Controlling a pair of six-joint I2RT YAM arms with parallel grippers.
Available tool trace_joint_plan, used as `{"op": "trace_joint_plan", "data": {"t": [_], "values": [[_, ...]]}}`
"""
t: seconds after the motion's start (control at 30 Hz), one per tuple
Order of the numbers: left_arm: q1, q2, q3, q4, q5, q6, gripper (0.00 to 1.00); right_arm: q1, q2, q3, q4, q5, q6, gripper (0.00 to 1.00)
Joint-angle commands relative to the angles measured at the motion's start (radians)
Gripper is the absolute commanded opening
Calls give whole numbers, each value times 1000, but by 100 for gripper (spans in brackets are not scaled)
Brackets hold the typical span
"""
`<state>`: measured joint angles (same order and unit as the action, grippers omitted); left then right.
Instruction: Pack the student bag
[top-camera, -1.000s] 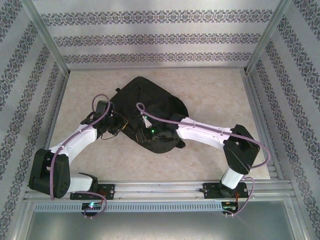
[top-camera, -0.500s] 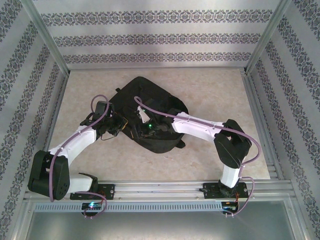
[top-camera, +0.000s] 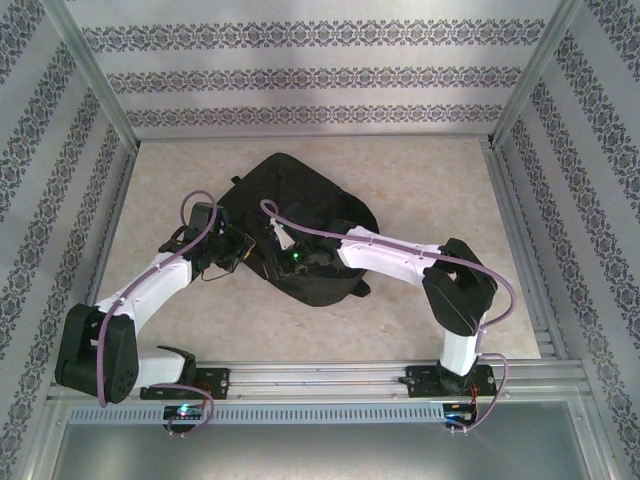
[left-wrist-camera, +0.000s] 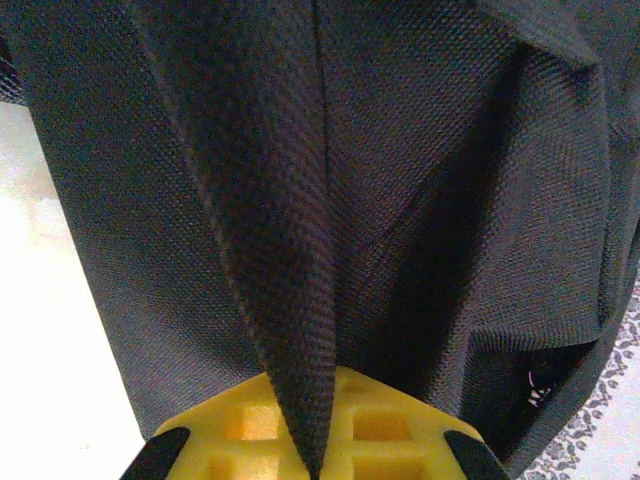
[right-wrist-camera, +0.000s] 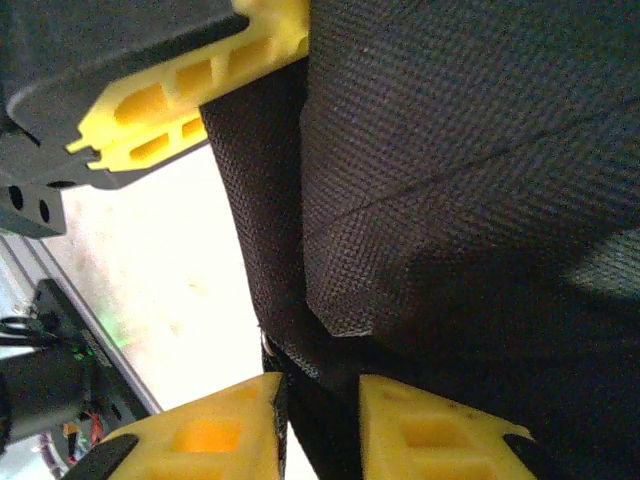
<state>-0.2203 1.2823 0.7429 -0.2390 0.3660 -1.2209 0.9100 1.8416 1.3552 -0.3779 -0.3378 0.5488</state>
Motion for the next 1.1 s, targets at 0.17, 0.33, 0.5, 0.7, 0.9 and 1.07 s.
{"op": "trace_joint_plan", "data": {"t": [0.17,0.33,0.5,0.7,0.9,1.07], "values": [[6,-52,9,50,50,-15,0,27,-3,24,-95,156,-85,7],[10,-39,13,40,29,9,0,29,-98,-42,-118,204,-105,1],[24,-25,18,38,18,25,0,29,-184,-114,-127,222,-103,0],[36,-22,20,33,18,32,0,29,-240,-173,-136,214,-112,0],[38,-24,13,40,27,24,0,32,-225,-173,-104,86,-130,0],[37,-28,10,53,45,8,0,57,-114,-108,-97,-35,-147,6]]}}
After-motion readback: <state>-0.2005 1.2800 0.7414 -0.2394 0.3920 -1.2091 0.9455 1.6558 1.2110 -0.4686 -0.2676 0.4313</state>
